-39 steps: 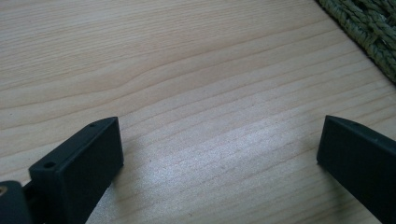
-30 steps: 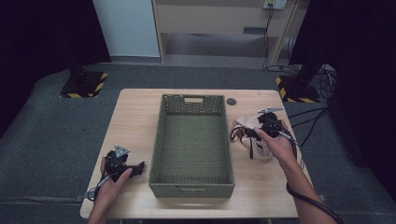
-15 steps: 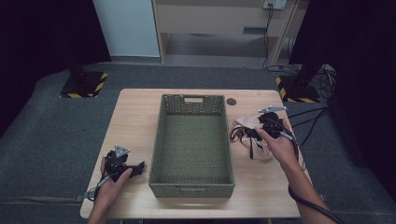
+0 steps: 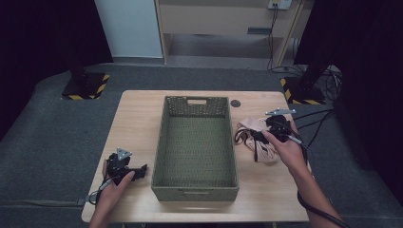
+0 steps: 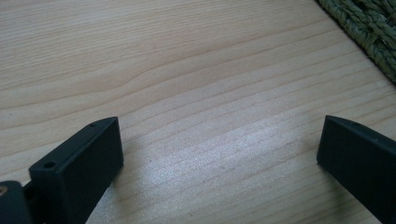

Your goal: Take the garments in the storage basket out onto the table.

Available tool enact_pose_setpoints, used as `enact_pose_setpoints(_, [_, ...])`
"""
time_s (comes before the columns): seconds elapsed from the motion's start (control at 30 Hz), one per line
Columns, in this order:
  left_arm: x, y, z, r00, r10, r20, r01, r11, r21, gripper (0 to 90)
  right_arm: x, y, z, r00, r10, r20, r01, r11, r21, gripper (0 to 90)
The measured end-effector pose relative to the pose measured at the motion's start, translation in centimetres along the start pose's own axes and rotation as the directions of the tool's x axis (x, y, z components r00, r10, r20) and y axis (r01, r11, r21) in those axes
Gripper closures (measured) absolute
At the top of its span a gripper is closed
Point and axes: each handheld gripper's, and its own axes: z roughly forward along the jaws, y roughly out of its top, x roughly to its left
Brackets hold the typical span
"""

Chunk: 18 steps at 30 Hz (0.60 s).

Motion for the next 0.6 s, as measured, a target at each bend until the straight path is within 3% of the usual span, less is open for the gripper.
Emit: enact_pose_setpoints(0.6, [0.0,0.0,0.0,1.0000,-0.001,-0.002,0.001,1.0000,0.000,0.0,1.2,-4.1,-3.1,0.9986,-0.036,-0.038,0.035,0.999,-0.014,3.8])
